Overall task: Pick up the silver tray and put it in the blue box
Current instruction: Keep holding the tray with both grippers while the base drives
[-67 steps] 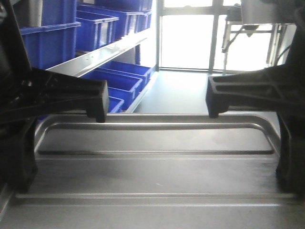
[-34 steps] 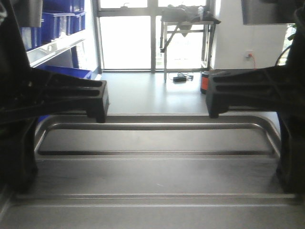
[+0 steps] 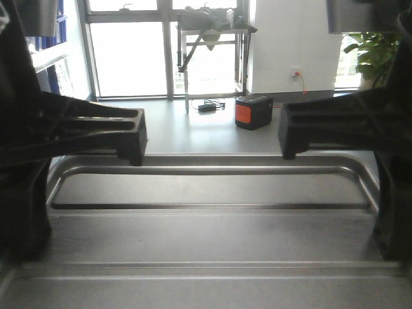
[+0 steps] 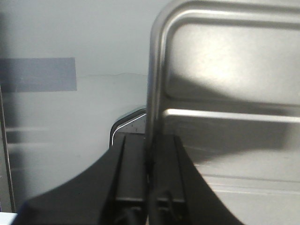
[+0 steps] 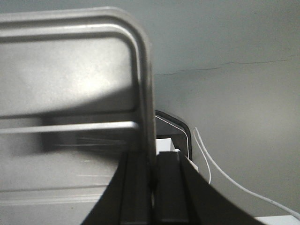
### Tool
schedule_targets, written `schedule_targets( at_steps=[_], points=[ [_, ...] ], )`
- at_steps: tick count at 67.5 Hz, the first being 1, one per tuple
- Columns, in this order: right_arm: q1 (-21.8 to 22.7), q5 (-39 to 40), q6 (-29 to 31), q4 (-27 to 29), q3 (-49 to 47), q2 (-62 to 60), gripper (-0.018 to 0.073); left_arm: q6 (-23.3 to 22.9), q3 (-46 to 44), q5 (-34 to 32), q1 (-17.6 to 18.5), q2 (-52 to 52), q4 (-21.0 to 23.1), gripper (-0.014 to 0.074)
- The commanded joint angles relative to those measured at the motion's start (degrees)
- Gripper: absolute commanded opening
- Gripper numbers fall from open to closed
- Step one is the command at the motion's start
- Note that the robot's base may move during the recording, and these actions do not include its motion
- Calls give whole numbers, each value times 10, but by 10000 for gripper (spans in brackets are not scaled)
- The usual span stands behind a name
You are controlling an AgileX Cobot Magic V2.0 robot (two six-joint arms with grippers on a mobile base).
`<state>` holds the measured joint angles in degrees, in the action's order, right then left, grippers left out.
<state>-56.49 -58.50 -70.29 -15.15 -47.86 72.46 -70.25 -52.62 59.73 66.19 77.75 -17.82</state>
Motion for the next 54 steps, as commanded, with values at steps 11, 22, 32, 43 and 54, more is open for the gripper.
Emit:
schedule_targets(
  at_steps=[11, 22, 32, 43, 54],
  points=[
    [-1, 48, -2, -6, -19, -18, 50, -5, -18, -32, 8, -18, 5, -100],
    [-1, 48, -2, -6, -19, -18, 50, -5, -18, -32, 8, -18, 5, -100],
    [-1, 48, -2, -6, -19, -18, 50, -5, -18, -32, 8, -18, 5, -100],
    [-1, 48, -2, -6, -19, -18, 50, -5, -18, -32, 8, -18, 5, -100],
    [-1, 47, -2, -6, -19, -18, 50, -5, -18, -32, 8, -18, 5, -100]
  ],
)
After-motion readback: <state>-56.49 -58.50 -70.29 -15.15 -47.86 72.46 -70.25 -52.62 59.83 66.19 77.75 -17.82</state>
